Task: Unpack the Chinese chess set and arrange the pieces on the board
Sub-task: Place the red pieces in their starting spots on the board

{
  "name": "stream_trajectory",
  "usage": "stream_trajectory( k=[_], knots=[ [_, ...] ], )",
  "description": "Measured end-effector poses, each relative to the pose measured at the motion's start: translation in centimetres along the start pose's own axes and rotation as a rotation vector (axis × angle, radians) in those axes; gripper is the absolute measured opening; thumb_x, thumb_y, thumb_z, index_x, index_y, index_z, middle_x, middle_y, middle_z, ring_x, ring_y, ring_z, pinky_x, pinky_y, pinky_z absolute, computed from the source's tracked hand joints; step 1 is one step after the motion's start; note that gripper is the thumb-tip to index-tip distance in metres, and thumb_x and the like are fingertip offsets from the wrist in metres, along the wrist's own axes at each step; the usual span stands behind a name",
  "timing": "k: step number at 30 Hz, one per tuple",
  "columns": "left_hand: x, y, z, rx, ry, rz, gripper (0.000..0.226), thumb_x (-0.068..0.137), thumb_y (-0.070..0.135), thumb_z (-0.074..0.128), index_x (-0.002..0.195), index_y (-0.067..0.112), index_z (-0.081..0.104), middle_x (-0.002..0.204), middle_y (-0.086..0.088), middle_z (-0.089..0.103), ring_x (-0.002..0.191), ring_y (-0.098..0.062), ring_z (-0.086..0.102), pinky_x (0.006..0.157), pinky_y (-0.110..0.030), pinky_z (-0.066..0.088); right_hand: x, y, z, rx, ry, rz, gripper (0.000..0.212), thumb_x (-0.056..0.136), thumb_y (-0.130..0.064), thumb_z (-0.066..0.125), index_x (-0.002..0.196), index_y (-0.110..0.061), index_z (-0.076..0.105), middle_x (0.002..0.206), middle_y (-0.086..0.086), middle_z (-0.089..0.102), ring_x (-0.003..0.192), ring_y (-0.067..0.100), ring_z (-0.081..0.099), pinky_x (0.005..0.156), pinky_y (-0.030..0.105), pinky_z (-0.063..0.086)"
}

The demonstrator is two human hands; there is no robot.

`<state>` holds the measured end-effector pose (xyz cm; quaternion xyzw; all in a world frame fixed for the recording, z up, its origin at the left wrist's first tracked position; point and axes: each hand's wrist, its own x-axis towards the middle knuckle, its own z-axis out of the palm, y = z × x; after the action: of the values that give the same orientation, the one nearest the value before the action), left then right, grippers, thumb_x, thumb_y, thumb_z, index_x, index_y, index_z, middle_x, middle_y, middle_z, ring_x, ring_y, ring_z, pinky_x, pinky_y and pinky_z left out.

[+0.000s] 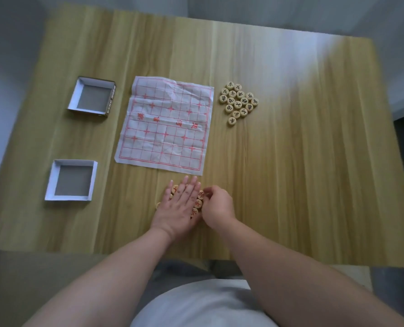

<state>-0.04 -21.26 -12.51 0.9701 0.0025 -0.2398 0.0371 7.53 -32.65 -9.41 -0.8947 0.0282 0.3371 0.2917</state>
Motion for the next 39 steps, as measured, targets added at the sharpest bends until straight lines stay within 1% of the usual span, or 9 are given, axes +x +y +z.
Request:
stream_trajectory(
  k=[5,10,13,23,25,27,31,35,39],
  knots=[
    [-2.4,-5.5,0.9,0.028,0.006,-0.027,0.079,0.088,0.064,-0.019,0.15,0.017,-0.03,0.156,0.0,-0.039,0.145,-0.02,-0.035,0.119,-0.054,-0.012,-1.5,-2.3,2.2,0.044,-0.116,-0.018,0.039,0.1,-0.004,0.046,0.13,-0.019,0.064,0.125,-0.001,0.065,0.109,0.018,0.062,0.096,0.032,0.053],
    [-3.3,-7.1,0.5,0.061,-0.023,0.023,0.077,0.095,0.064,-0.006,0.147,0.015,-0.035,0.153,-0.001,-0.045,0.141,-0.021,-0.041,0.118,-0.055,-0.014,-2.7,-2.7,2.5,0.015,-0.078,0.033,0.042,0.099,-0.001,0.047,0.136,-0.018,0.06,0.131,0.001,0.062,0.118,0.019,0.059,0.1,0.032,0.05],
    [-3.5,-7.5,-0.1,0.069,-0.038,0.048,0.078,0.094,0.065,-0.008,0.146,0.015,-0.037,0.151,-0.002,-0.048,0.139,-0.021,-0.044,0.116,-0.056,-0.016,-3.5,-2.8,2.4,-0.018,-0.037,0.055,0.046,0.1,-0.004,0.047,0.143,-0.019,0.054,0.14,0.0,0.057,0.128,0.022,0.054,0.105,0.034,0.047],
    [-2.6,-9.4,-1.8,0.053,-0.017,0.071,0.079,0.094,0.067,-0.008,0.148,0.016,-0.033,0.155,-0.001,-0.041,0.139,-0.02,-0.043,0.117,-0.053,-0.02,-4.9,-3.8,2.2,-0.201,-0.043,0.049,0.056,0.097,-0.005,0.039,0.152,-0.017,0.041,0.153,0.0,0.036,0.135,0.025,0.046,0.107,0.037,0.043],
    [-2.3,-10.2,-2.2,0.028,0.033,0.011,0.079,0.095,0.065,-0.008,0.153,0.015,-0.025,0.16,-0.003,-0.032,0.145,-0.021,-0.034,0.12,-0.051,-0.015,-4.7,-4.3,1.9,-0.273,-0.043,0.03,0.059,0.094,-0.001,0.04,0.15,-0.016,0.041,0.153,0.001,0.035,0.136,0.025,0.042,0.104,0.039,0.044],
    [-2.1,-11.3,-2.9,-0.017,0.09,-0.104,0.079,0.096,0.063,-0.005,0.157,0.013,-0.008,0.165,-0.006,-0.012,0.152,-0.025,-0.015,0.123,-0.048,-0.004,-4.4,-5.1,1.6,-0.354,-0.031,0.004,0.06,0.09,0.002,0.043,0.148,-0.016,0.041,0.152,0.002,0.034,0.137,0.026,0.038,0.103,0.04,0.044],
    [-1.5,-13.6,-4.1,-0.119,0.16,-0.335,0.068,0.101,0.056,0.021,0.15,0.01,0.029,0.161,-0.012,0.023,0.149,-0.028,0.015,0.122,-0.044,0.015,-3.2,-6.3,1.1,-0.441,-0.001,-0.06,0.061,0.09,-0.001,0.045,0.148,-0.018,0.038,0.152,0.003,0.033,0.134,0.027,0.036,0.105,0.042,0.041],
    [-1.1,-15.2,-4.5,-0.127,0.141,-0.346,0.055,0.103,0.047,0.031,0.144,0.012,0.036,0.158,-0.01,0.028,0.147,-0.027,0.021,0.119,-0.043,0.023,-2.0,-6.8,0.7,-0.497,-0.032,-0.09,0.078,0.087,0.001,0.048,0.157,-0.024,0.024,0.162,0.004,0.021,0.141,0.03,0.031,0.111,0.046,0.039],
    [-1.0,-16.4,-4.9,-0.135,0.09,-0.287,0.052,0.103,0.044,0.032,0.145,0.013,0.037,0.153,-0.006,0.034,0.142,-0.024,0.029,0.115,-0.042,0.03,-0.9,-7.6,1.2,-0.562,-0.099,-0.124,0.075,0.09,-0.006,0.053,0.156,-0.027,0.024,0.162,0.002,0.019,0.135,0.03,0.036,0.107,0.048,0.041]
  ],
)
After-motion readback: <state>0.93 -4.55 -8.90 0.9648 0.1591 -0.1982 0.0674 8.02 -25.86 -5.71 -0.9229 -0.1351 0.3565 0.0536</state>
